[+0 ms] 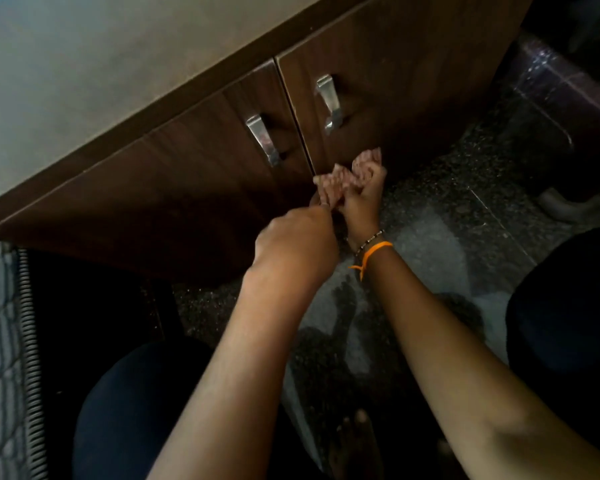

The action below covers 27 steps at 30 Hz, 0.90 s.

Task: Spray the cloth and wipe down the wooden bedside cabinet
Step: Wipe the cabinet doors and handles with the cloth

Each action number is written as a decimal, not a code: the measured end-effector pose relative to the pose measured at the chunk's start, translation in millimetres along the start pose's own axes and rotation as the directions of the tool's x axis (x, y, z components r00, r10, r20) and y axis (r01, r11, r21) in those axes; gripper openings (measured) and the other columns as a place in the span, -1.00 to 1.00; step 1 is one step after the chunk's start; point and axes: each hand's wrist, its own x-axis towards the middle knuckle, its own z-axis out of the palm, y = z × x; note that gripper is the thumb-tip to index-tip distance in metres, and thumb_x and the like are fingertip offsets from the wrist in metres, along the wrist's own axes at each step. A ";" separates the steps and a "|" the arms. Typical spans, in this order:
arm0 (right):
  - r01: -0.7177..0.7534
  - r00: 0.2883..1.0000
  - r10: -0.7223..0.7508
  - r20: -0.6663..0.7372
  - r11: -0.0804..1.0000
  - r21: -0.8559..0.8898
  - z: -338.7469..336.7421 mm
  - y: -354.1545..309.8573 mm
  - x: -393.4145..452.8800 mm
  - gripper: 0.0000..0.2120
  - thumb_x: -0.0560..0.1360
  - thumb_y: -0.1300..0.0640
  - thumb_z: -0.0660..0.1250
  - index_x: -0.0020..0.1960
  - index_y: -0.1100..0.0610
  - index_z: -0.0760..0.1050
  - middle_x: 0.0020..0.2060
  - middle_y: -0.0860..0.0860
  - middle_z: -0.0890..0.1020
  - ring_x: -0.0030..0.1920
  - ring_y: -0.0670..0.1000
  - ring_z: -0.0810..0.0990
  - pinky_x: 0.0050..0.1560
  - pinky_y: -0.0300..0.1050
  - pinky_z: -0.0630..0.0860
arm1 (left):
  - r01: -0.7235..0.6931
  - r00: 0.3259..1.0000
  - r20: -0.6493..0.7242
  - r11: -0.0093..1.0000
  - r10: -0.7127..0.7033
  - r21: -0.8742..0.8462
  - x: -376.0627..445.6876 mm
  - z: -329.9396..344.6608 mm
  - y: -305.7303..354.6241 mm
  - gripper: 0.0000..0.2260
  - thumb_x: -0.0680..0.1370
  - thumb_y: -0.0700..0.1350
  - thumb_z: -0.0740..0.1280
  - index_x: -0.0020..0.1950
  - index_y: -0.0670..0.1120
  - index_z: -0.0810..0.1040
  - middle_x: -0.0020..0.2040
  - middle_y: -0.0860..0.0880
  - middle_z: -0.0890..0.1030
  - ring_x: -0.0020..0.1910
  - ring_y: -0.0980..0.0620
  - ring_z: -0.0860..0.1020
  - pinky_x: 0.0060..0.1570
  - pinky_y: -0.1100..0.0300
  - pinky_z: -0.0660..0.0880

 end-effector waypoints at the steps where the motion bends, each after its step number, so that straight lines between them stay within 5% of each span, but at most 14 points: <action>1: 0.016 0.999 -0.016 -0.034 1.000 0.004 -0.8 -31.1 -14.2 -0.50 0.31 0.25 0.21 0.24 0.04 0.32 0.24 0.21 0.38 0.27 0.21 0.40 0.38 0.17 0.31 | -0.001 0.999 0.050 1.000 0.001 0.016 3.1 3.6 0.7 -0.59 0.58 -0.17 0.11 0.43 0.01 0.30 0.34 -0.17 0.44 0.29 -0.22 0.43 0.17 0.02 0.41; 3: 0.099 0.994 -0.096 -0.047 0.993 0.059 4.7 -52.6 -23.8 -0.46 0.36 0.38 0.21 0.33 0.31 0.25 0.27 0.21 0.29 0.33 0.19 0.29 0.45 -0.12 0.18 | 0.021 0.994 0.102 0.999 -0.026 0.044 6.4 5.2 -4.3 -0.60 0.57 -0.13 0.12 0.42 -0.01 0.33 0.36 -0.17 0.43 0.31 -0.21 0.42 0.20 0.02 0.40; 6: 0.187 0.977 -0.186 -0.104 0.982 -0.004 22.1 -45.9 -33.6 -0.37 0.35 0.50 0.17 0.40 0.39 0.12 0.33 0.32 0.17 0.37 0.16 0.21 0.34 -0.55 -0.01 | 0.089 0.988 0.123 0.995 -0.095 0.050 5.6 2.1 -17.1 -0.61 0.57 -0.11 0.14 0.41 -0.01 0.35 0.36 -0.18 0.42 0.31 -0.21 0.42 0.23 0.02 0.38; 10: -0.088 0.990 0.082 -0.111 0.995 -0.047 32.0 -17.6 -21.4 -0.21 0.33 0.51 0.25 0.47 0.36 -0.05 0.36 0.30 0.12 0.37 0.21 0.25 0.34 -0.38 0.06 | 0.097 0.986 0.139 0.995 -0.097 0.004 -1.5 -5.1 -21.8 -0.62 0.59 -0.11 0.12 0.42 0.02 0.32 0.37 -0.18 0.41 0.30 -0.22 0.42 0.22 0.03 0.38; 13: -0.369 0.926 0.365 -0.093 0.929 -0.031 34.5 2.8 -6.4 -0.31 0.46 0.47 0.16 0.48 0.34 -0.10 0.37 0.28 0.14 0.29 0.16 0.30 0.19 -0.54 0.15 | 0.076 0.988 0.133 0.997 -0.074 -0.013 -4.5 -7.2 -25.9 -0.58 0.60 -0.12 0.13 0.46 0.08 0.23 0.41 -0.15 0.36 0.34 -0.21 0.38 0.24 0.03 0.37; 16: -0.478 0.878 0.478 -0.014 0.878 -0.008 30.5 23.9 7.9 -0.33 0.49 0.45 0.16 0.49 0.30 -0.10 0.30 0.21 0.23 0.11 0.09 0.36 0.24 -0.24 0.40 | 0.110 0.985 0.134 0.994 -0.106 -0.022 -5.7 -5.8 -29.5 -0.56 0.60 -0.14 0.13 0.47 0.09 0.20 0.41 -0.15 0.36 0.33 -0.21 0.38 0.23 0.02 0.37; 19: -0.496 0.850 0.519 0.088 0.846 -0.197 24.1 46.7 14.0 -0.40 0.51 0.34 0.18 0.47 0.32 0.01 0.36 0.27 0.24 0.36 0.20 0.32 0.37 0.04 0.34 | 0.092 0.990 0.108 0.996 -0.091 -0.006 -7.5 -0.4 -28.0 -0.61 0.60 -0.13 0.13 0.44 0.02 0.28 0.39 -0.16 0.39 0.33 -0.21 0.38 0.23 0.03 0.36; 20: -0.528 0.830 0.547 0.109 0.833 -0.164 20.8 45.5 13.1 -0.47 0.50 0.33 0.15 0.44 0.25 0.09 0.26 0.25 0.37 0.32 0.17 0.42 0.31 0.11 0.39 | 0.078 0.991 0.111 0.997 -0.077 -0.002 -7.6 1.5 -27.4 -0.62 0.59 -0.13 0.14 0.42 0.01 0.30 0.37 -0.17 0.41 0.32 -0.21 0.39 0.22 0.04 0.36; 22: -0.556 0.828 0.551 0.108 0.831 0.027 18.8 54.9 18.2 -0.67 0.51 0.38 0.03 0.18 0.05 0.26 -0.19 0.07 0.59 -0.19 -0.07 0.68 -0.09 -0.03 0.54 | 0.056 0.990 0.129 0.998 -0.057 0.010 -4.5 4.8 -26.8 -0.63 0.59 -0.11 0.14 0.41 0.01 0.33 0.33 -0.18 0.44 0.28 -0.22 0.42 0.19 0.04 0.38; 24: -0.604 0.796 0.590 0.133 0.786 0.133 21.1 50.7 13.7 -0.69 0.54 0.40 -0.05 -0.01 0.01 0.26 -0.50 -0.04 0.57 -0.56 -0.18 0.55 -0.34 -0.21 0.45 | 0.052 0.987 0.153 0.998 -0.054 0.020 0.5 6.3 -26.6 -0.64 0.59 -0.10 0.14 0.39 0.00 0.34 0.30 -0.19 0.46 0.25 -0.23 0.44 0.17 0.04 0.39; 27: -0.666 0.744 0.628 0.228 0.725 0.177 25.5 48.6 3.5 -0.69 0.57 0.39 -0.09 -0.15 0.10 0.32 -0.57 -0.04 0.56 -0.53 -0.13 0.54 -0.35 -0.22 0.45 | 0.057 0.986 0.158 0.998 -0.057 0.001 9.3 3.8 -25.1 -0.66 0.60 -0.08 0.14 0.36 -0.07 0.37 0.28 -0.20 0.46 0.24 -0.23 0.44 0.19 0.04 0.38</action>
